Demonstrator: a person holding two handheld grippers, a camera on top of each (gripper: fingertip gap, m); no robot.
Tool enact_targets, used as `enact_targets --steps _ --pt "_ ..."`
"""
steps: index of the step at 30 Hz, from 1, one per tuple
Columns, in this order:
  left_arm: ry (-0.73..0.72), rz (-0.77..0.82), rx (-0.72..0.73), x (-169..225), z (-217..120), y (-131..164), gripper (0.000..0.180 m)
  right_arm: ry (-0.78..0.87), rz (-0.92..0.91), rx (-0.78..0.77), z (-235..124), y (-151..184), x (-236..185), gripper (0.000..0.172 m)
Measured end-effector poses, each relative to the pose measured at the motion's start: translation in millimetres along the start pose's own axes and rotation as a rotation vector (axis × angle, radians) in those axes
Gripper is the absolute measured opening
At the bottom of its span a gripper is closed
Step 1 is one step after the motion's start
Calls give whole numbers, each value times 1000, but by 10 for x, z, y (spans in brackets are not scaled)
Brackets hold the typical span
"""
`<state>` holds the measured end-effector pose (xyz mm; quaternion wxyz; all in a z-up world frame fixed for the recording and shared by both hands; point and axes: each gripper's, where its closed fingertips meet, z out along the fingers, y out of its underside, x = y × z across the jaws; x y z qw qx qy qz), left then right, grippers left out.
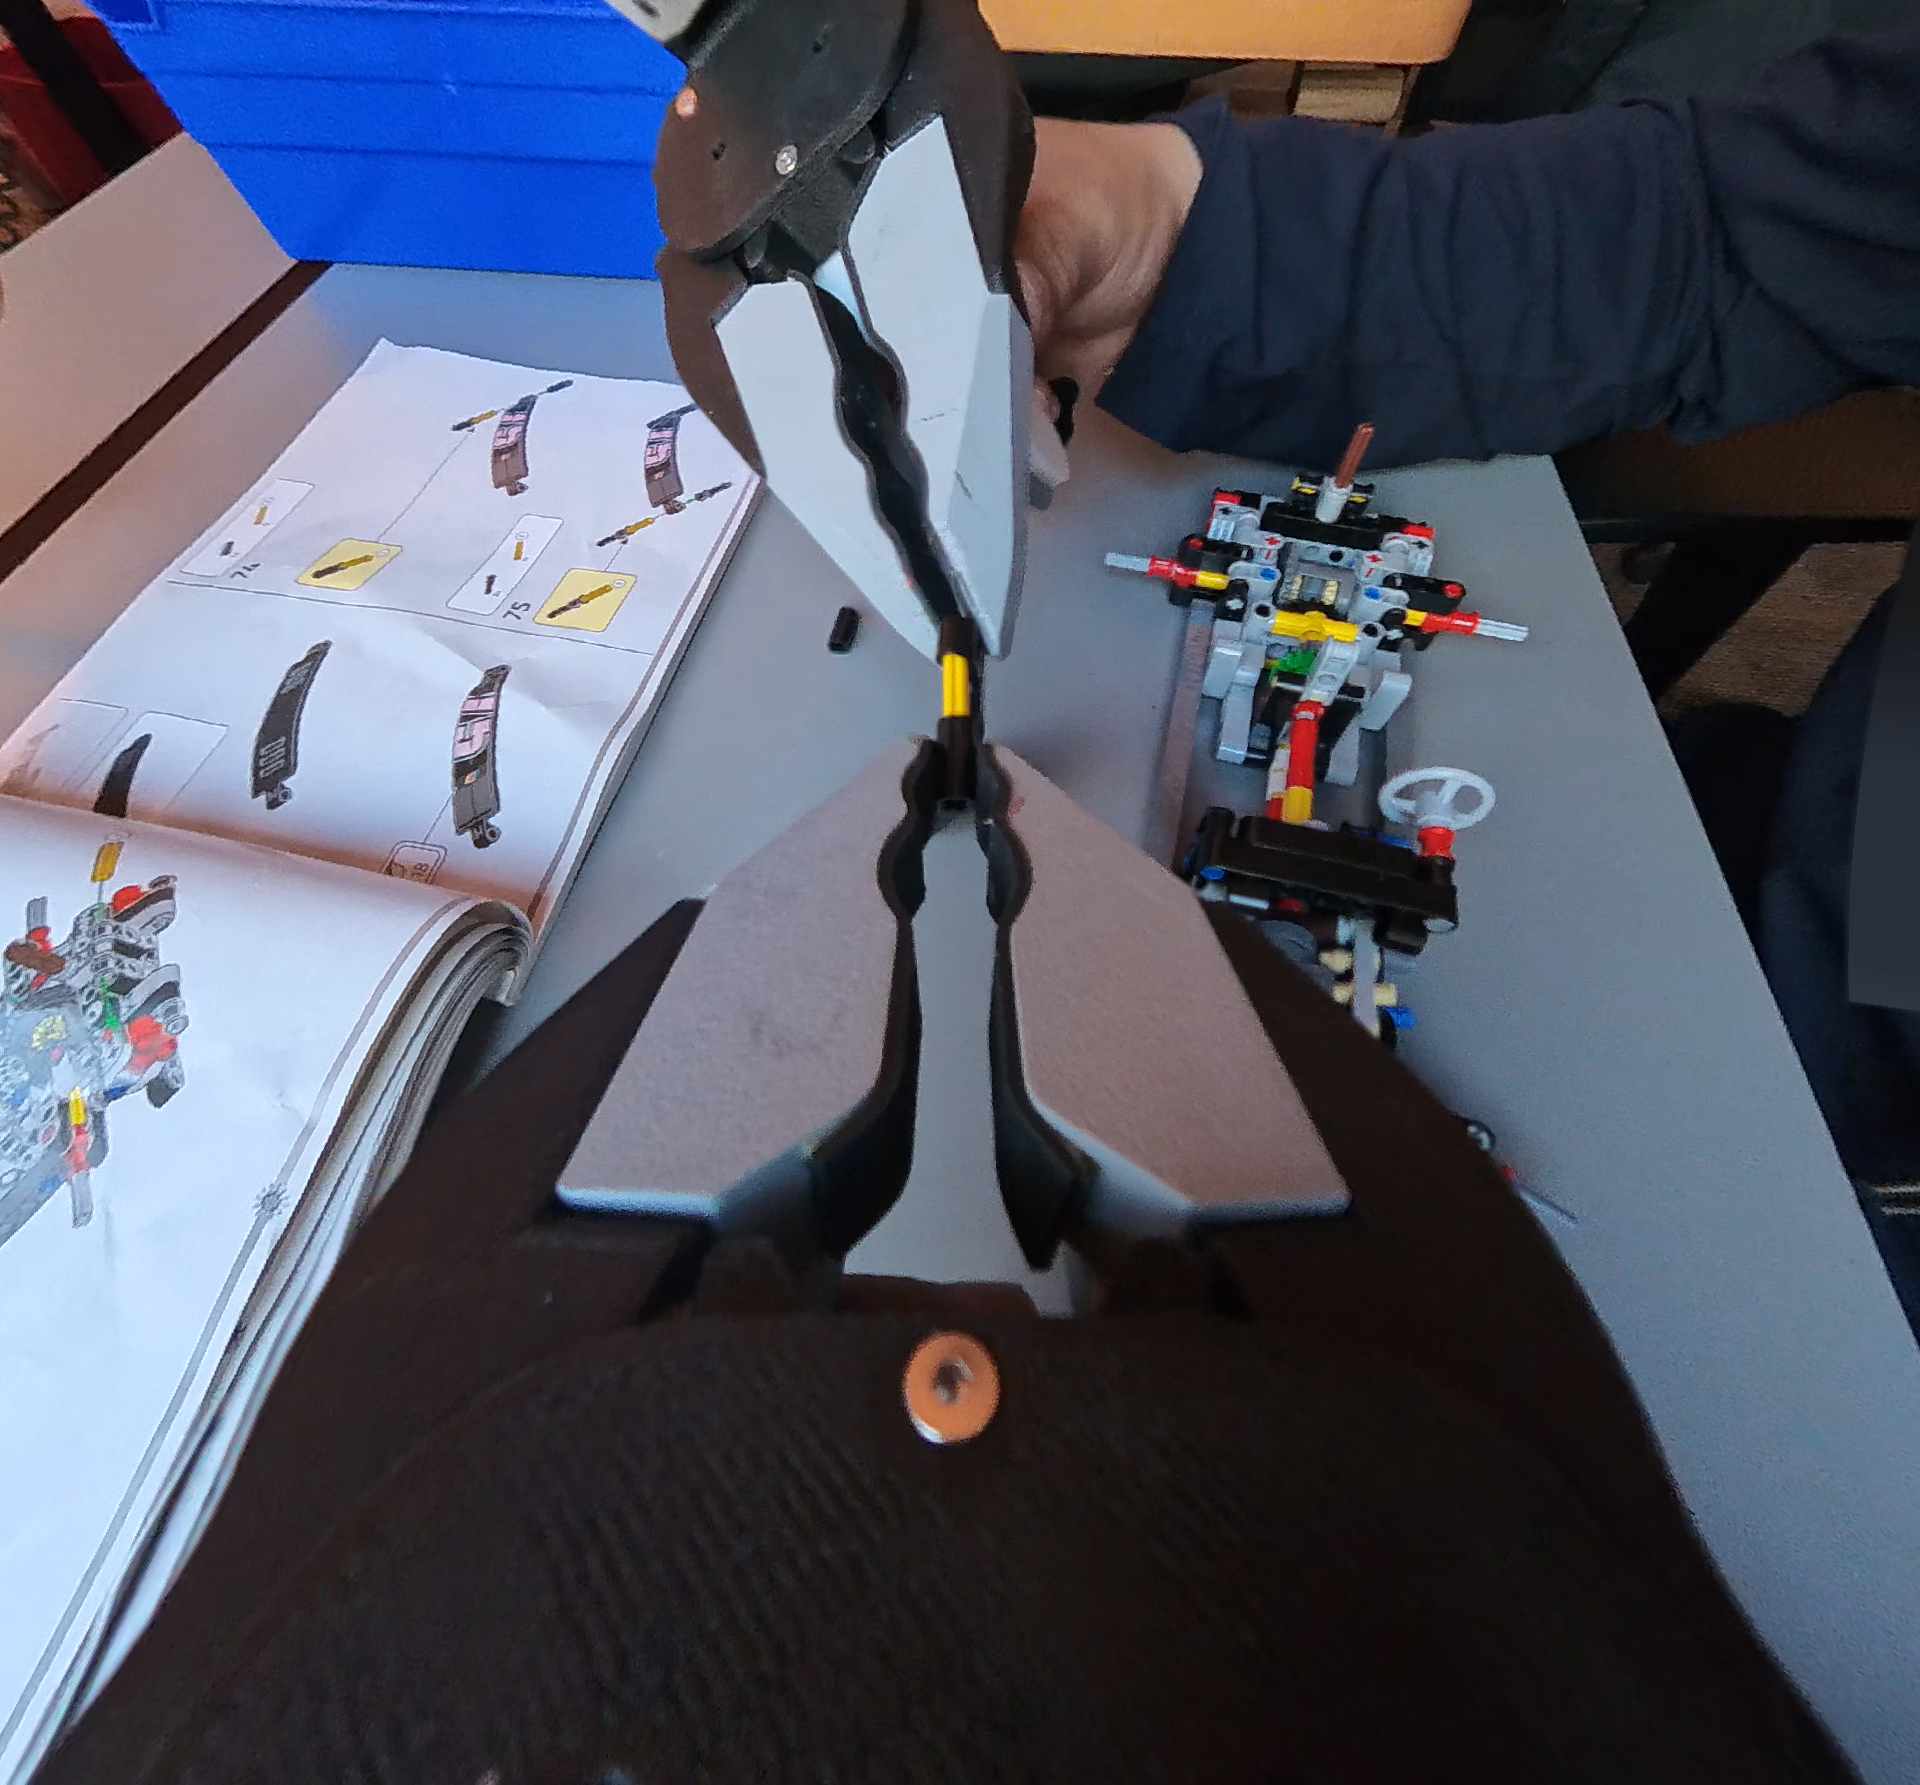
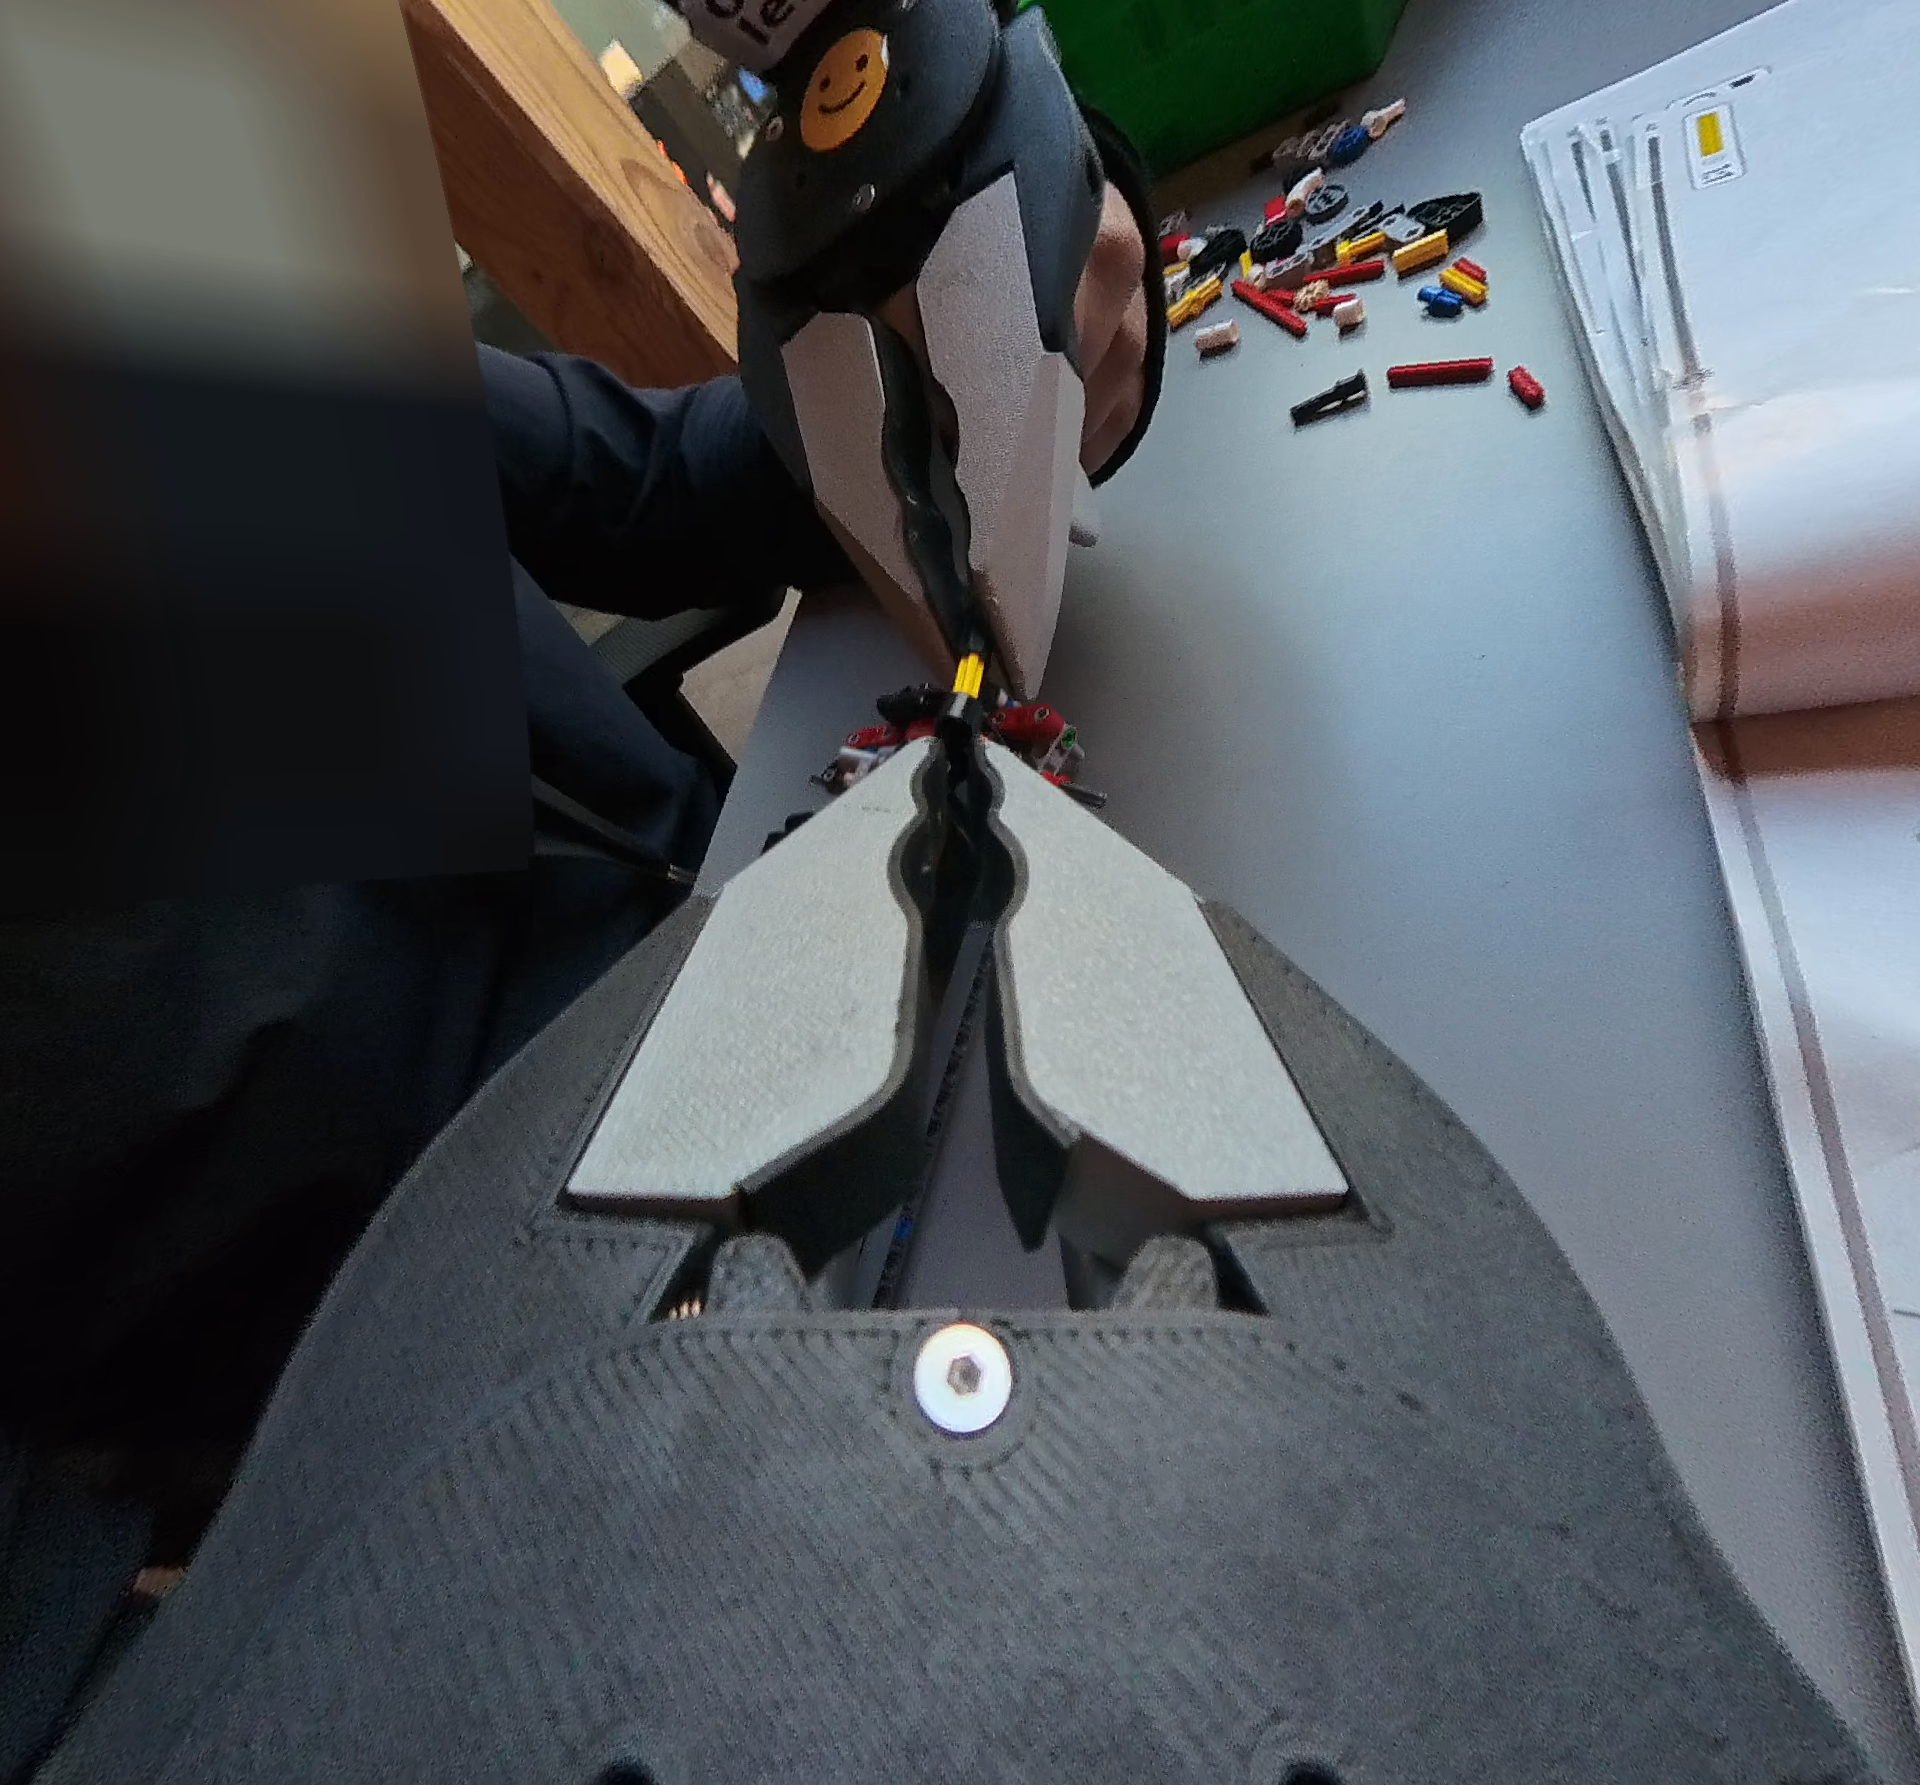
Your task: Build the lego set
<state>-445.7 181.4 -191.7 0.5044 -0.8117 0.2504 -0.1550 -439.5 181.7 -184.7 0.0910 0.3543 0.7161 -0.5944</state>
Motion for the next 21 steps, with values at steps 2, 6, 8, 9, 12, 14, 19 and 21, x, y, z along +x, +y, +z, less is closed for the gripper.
enact_targets --steps 2,6,8,9,12,14,19,21 --pt "17 4 -3 46 24 -3 4 28 -48 -42 1 33 -26 1" --pt "18 23 -12 87 60 -2 3 105 -135 -100 28 63 -39 0" --pt "27 20 -23 104 78 16 4 119 -152 -120 58 82 -39 1" --pt "22 21 -27 96 86 29 4 128 -156 -121 58 82 -29 1" --pt "19 6 -13 80 95 14 4 127 -154 -103 44 60 -26 0" --pt "16 3 -12 76 104 16 4 127 -161 -96 50 55 -24 1" --pt "-9 25 -43 60 146 73 4 158 -184 -108 74 75 22 5" --pt "-13 17 -33 45 144 60 4 158 -183 -89 69 54 29 4"
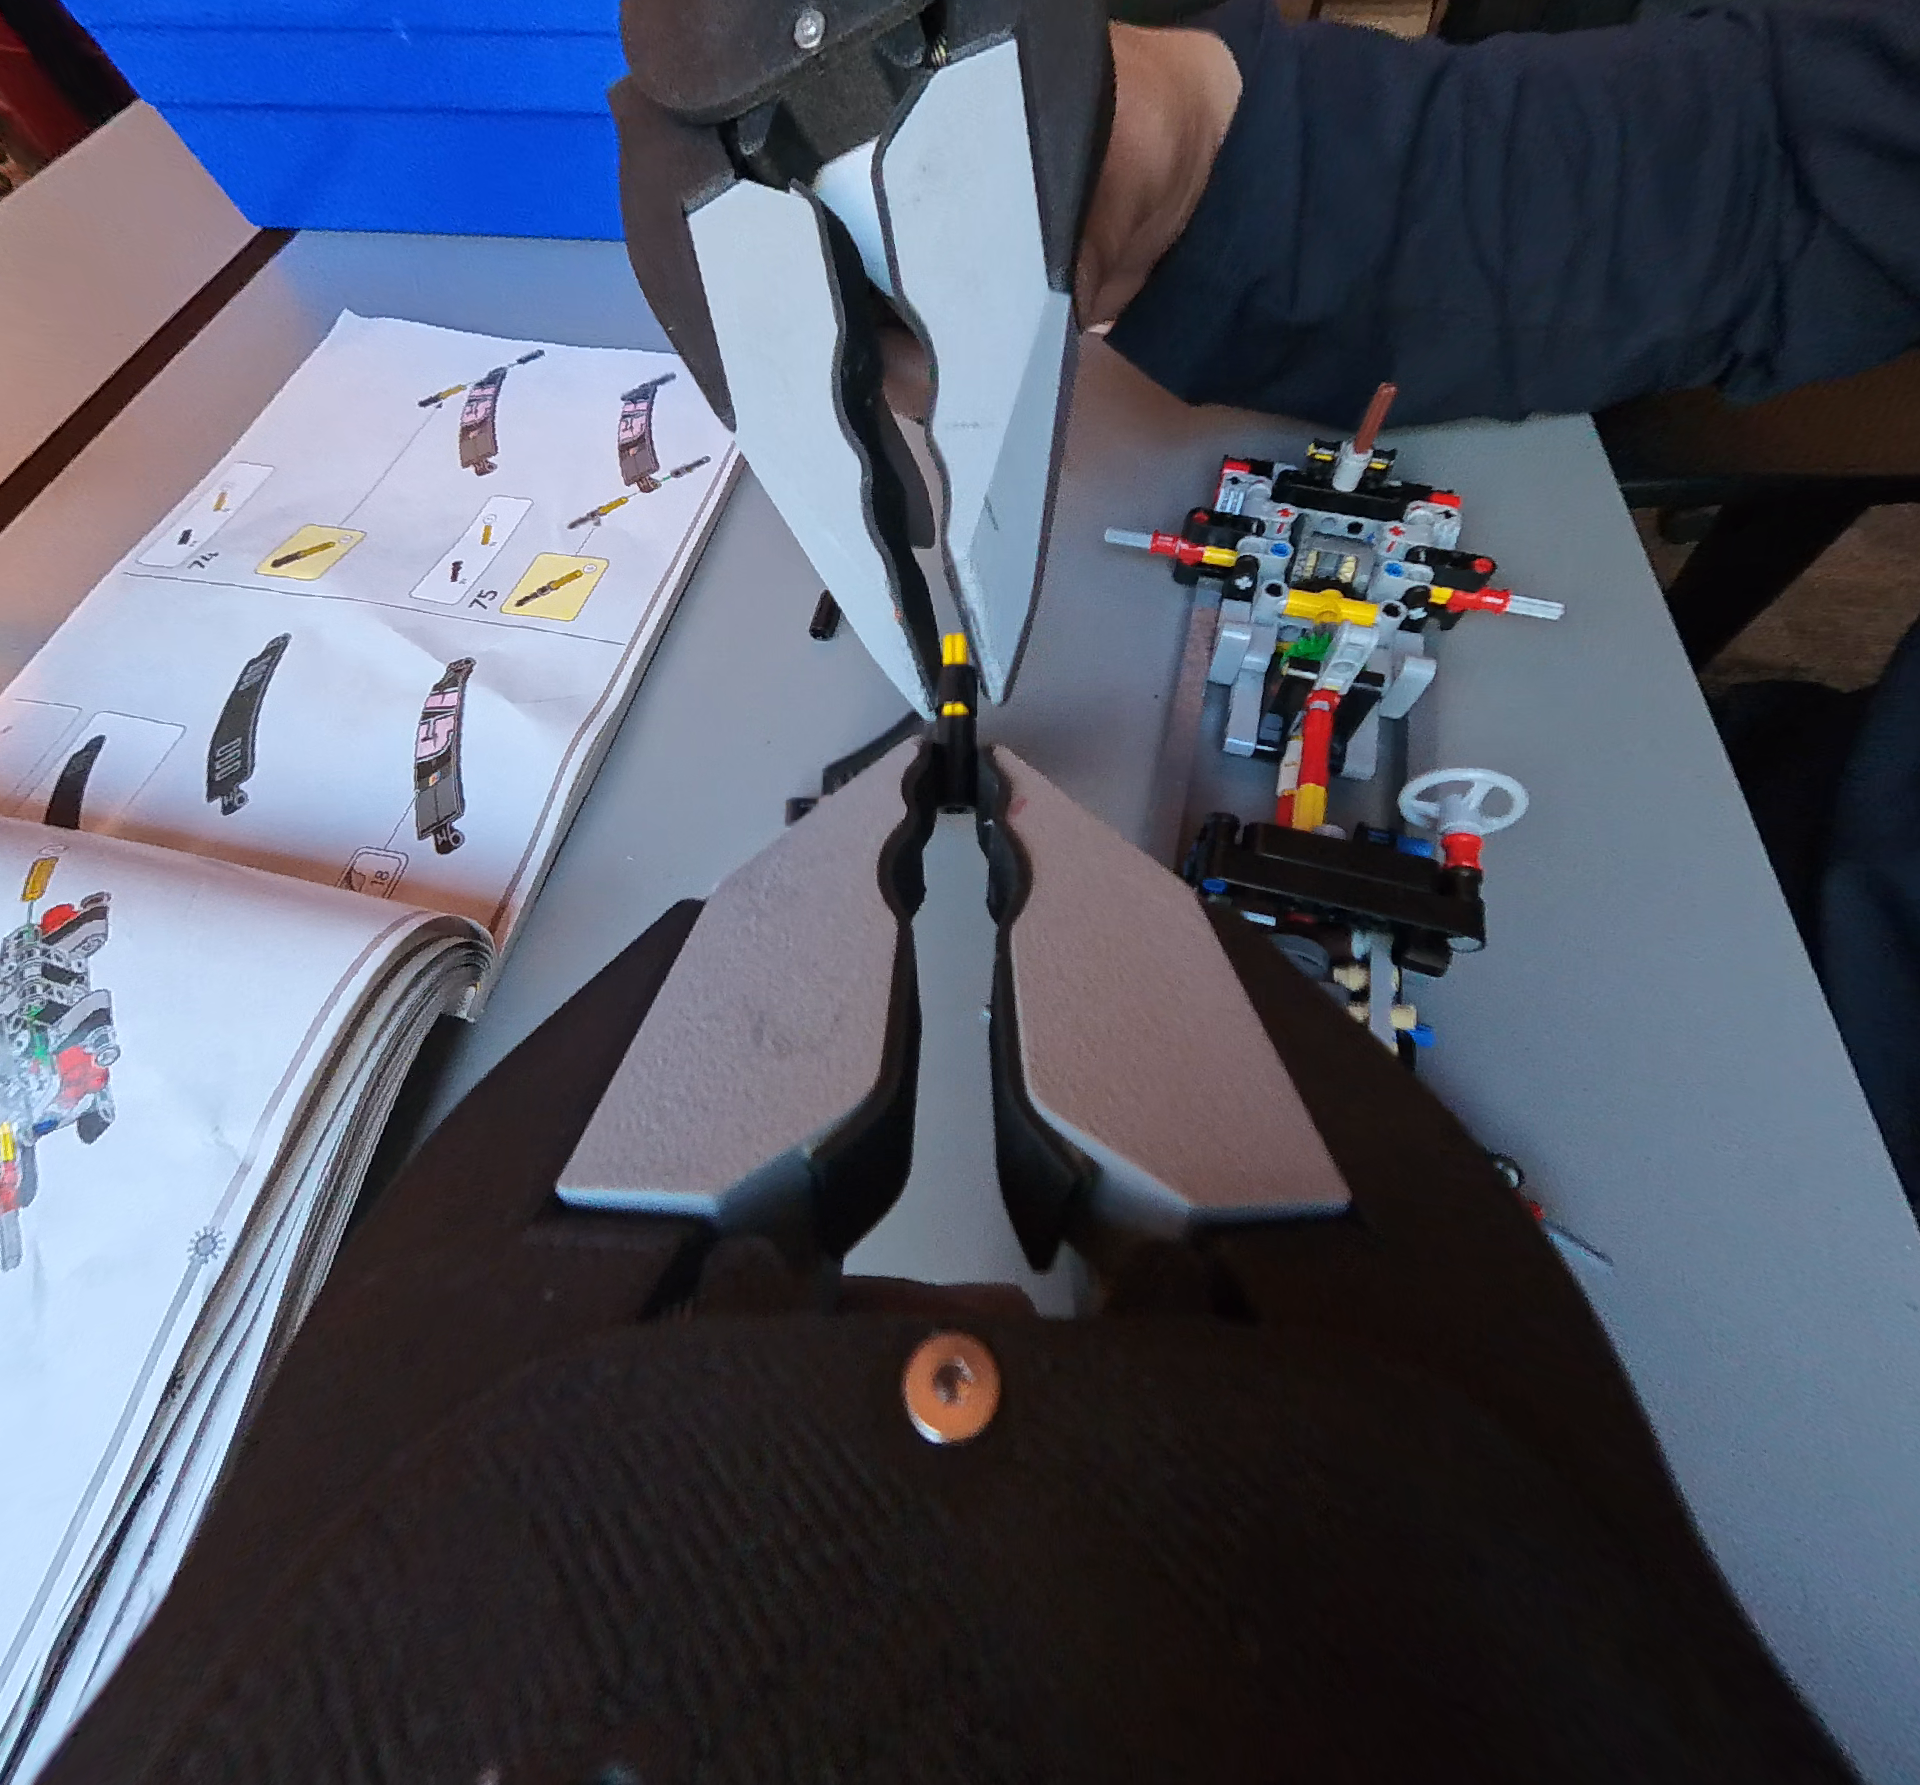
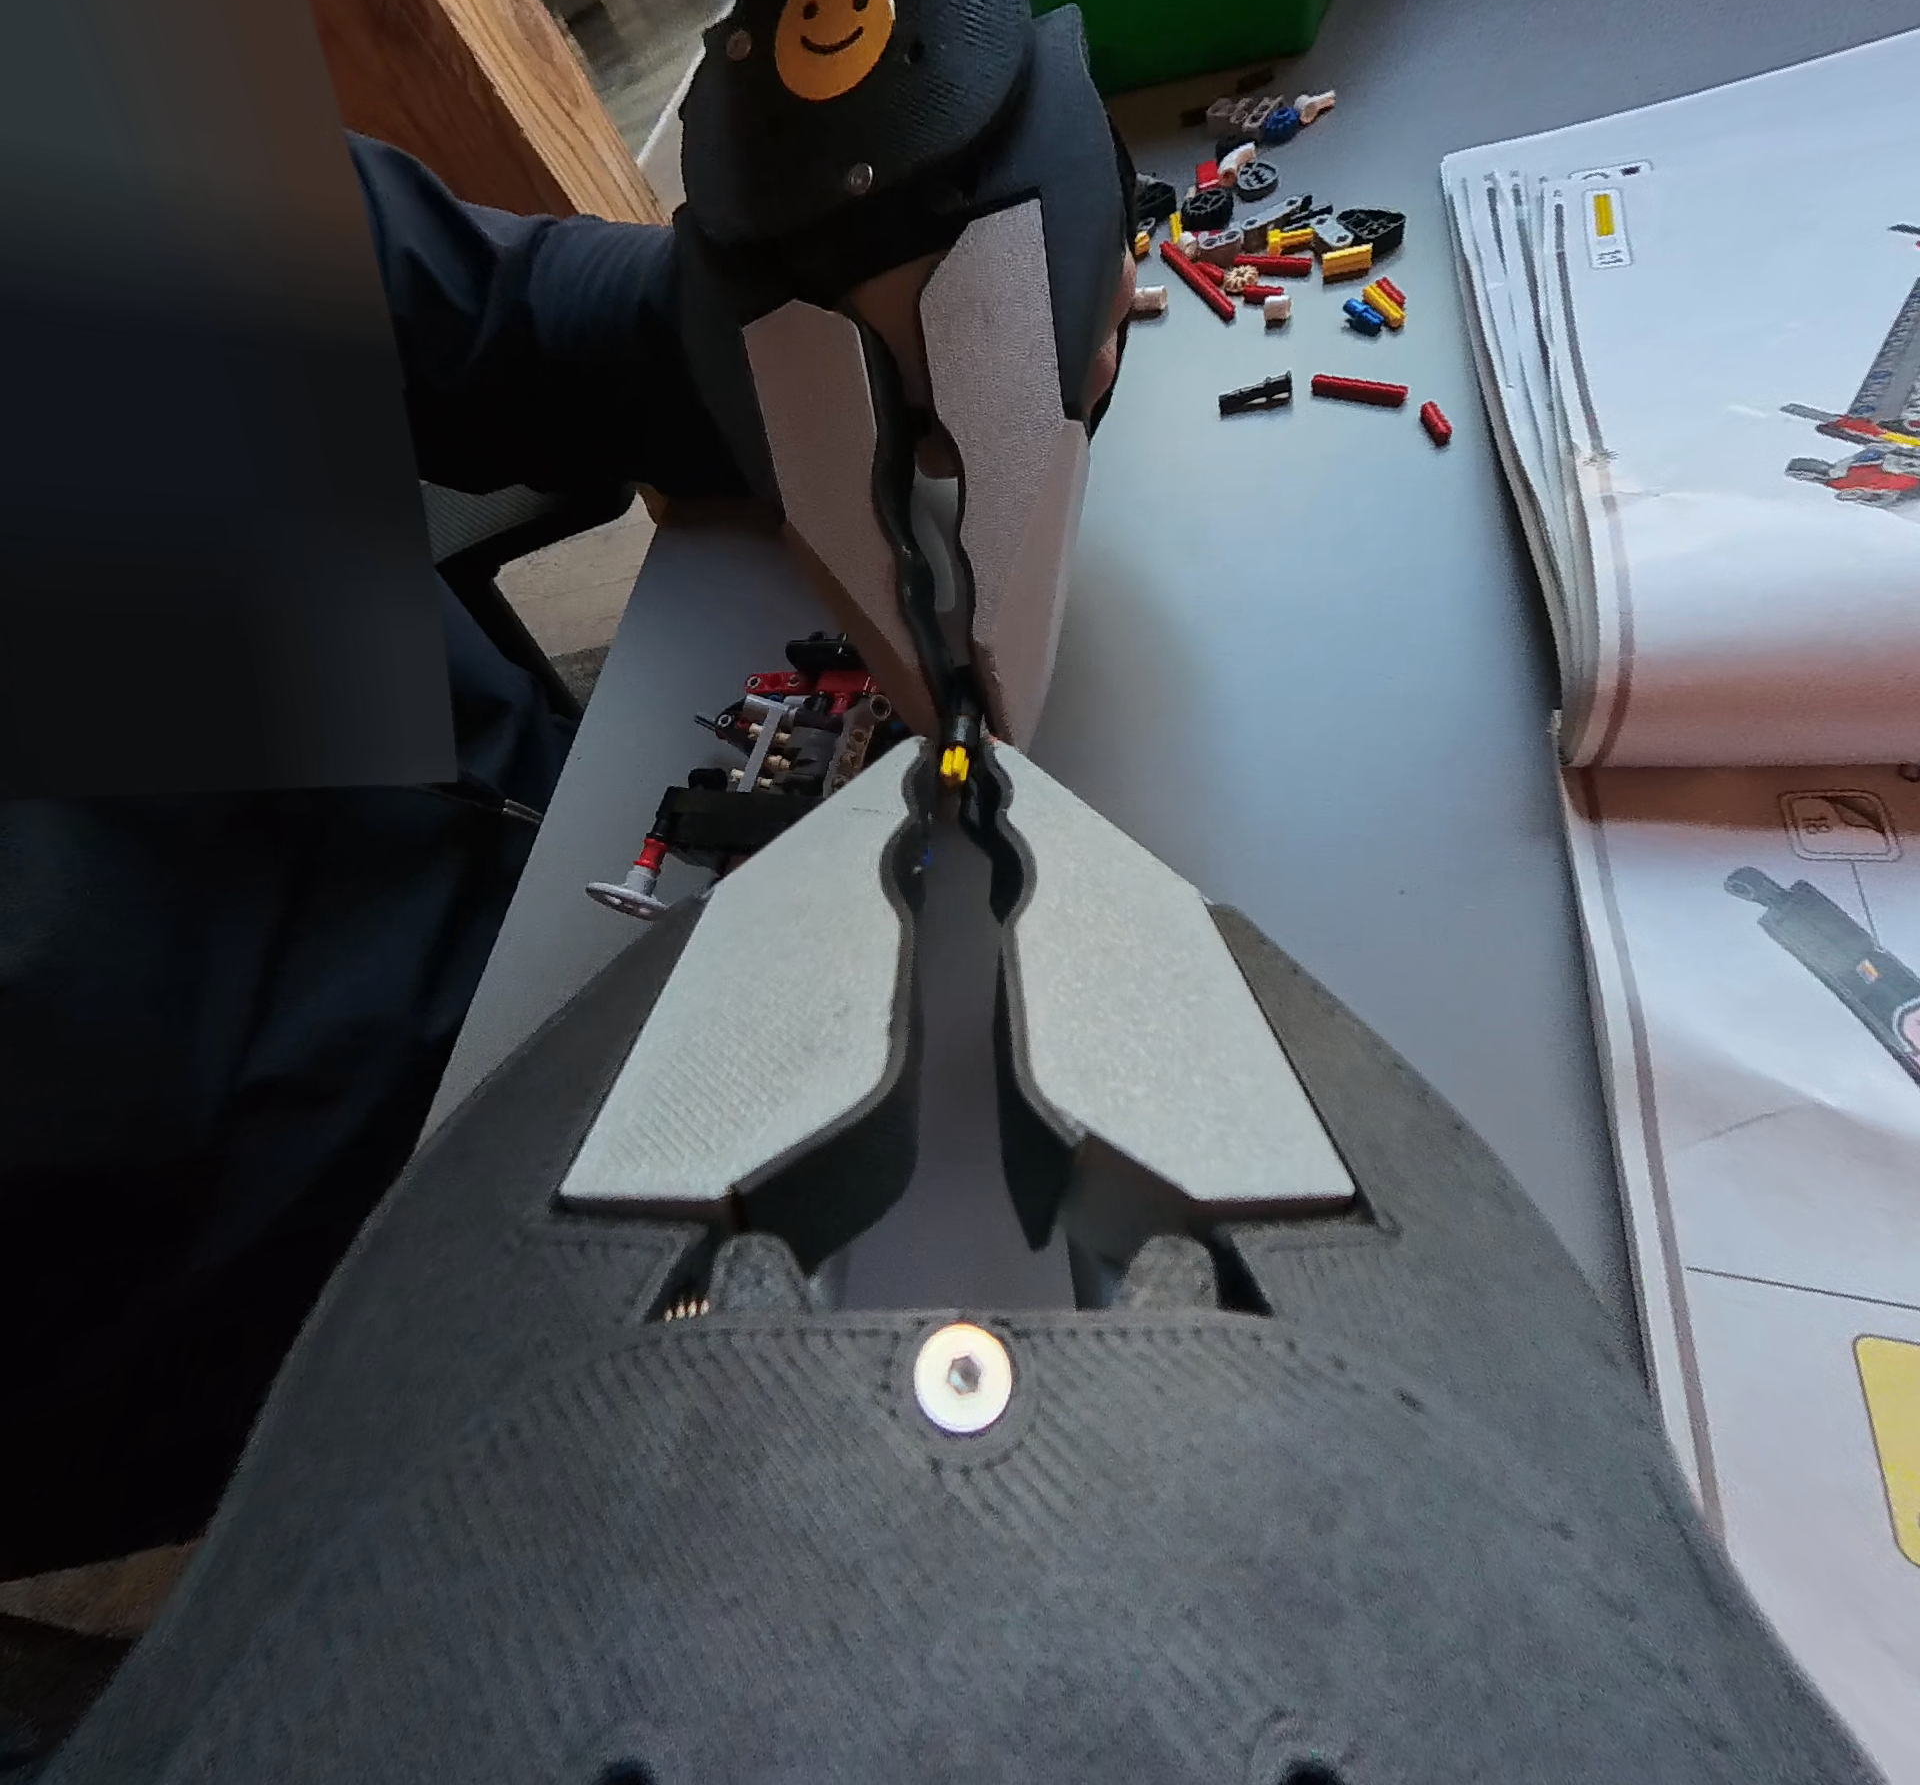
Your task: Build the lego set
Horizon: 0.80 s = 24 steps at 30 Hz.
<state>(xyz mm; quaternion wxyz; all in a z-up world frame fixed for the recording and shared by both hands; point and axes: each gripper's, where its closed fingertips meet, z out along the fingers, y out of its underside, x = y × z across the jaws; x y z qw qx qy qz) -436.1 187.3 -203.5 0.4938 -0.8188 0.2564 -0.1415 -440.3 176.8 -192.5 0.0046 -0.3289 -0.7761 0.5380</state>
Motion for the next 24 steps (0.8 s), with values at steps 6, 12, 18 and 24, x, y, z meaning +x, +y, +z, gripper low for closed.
enact_targets --steps 6,12,18,24 --pt "-17 -12 31 -27 15 -32 4 9 -3 9 1 -9 19 4" --pt "-36 -16 79 -74 -21 -94 3 13 -23 80 -103 -141 -10 15" --pt "-28 -30 149 -85 -50 -169 4 46 -47 197 -343 -316 2 19" --pt "-82 -58 179 -215 -114 -187 4 227 -58 159 -621 -213 264 21"
